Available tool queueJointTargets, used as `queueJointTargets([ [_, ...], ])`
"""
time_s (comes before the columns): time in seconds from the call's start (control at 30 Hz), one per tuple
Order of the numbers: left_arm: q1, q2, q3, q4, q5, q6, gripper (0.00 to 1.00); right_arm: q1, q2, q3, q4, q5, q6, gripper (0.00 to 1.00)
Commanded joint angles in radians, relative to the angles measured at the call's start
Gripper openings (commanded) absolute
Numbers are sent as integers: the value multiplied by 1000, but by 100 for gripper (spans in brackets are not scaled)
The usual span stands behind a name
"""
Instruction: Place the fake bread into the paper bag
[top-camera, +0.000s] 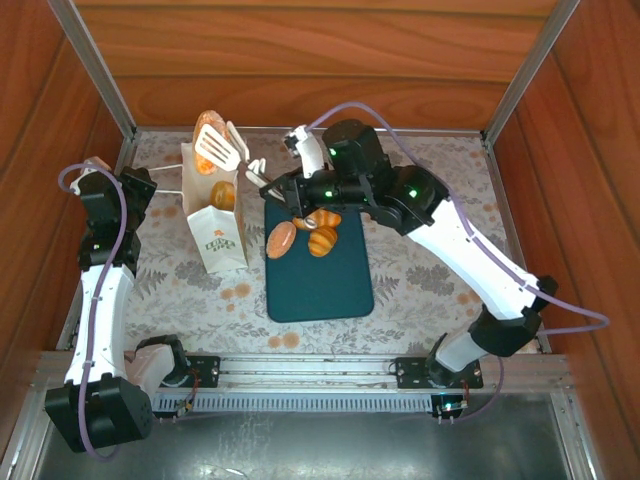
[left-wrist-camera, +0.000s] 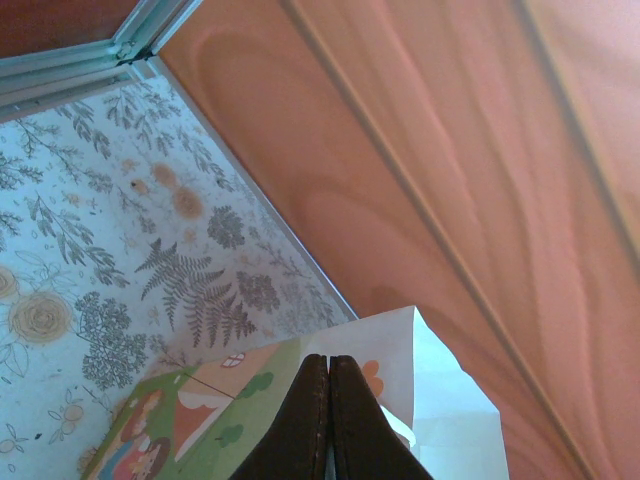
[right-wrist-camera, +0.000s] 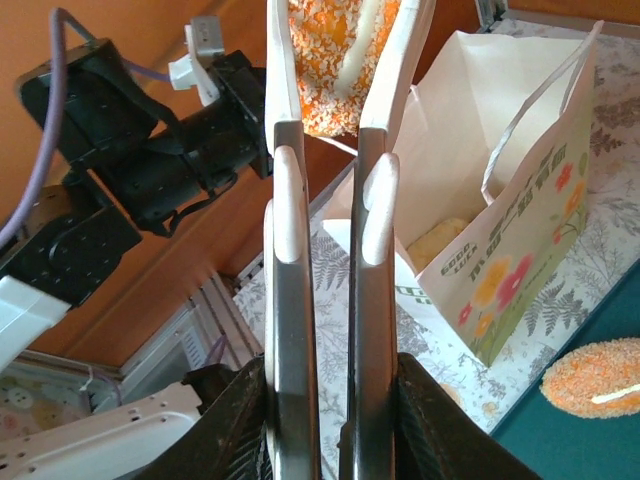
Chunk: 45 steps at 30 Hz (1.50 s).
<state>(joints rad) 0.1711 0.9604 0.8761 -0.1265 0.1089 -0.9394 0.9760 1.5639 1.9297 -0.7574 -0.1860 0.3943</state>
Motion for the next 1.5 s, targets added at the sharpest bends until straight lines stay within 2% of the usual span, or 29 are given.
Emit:
queueJointTargets([
  [0.0,7,-6,21,13,-1,-2,0,9,38,62,5,43,-55,31],
  [0.43,6,-3,16,21,3,-6,0,47,228,211,-158,186,-163,32],
  [0.73,6,-6,15,20,1,-6,0,87,311,275,-244,241,-209,33],
  [1.07,6,-11,11,18,1,-7,0,99,335,296,-269,248,-215,47],
  [1.47,7,-10,13,18,1,-7,0,100,325,357,-282,249,-209,47],
])
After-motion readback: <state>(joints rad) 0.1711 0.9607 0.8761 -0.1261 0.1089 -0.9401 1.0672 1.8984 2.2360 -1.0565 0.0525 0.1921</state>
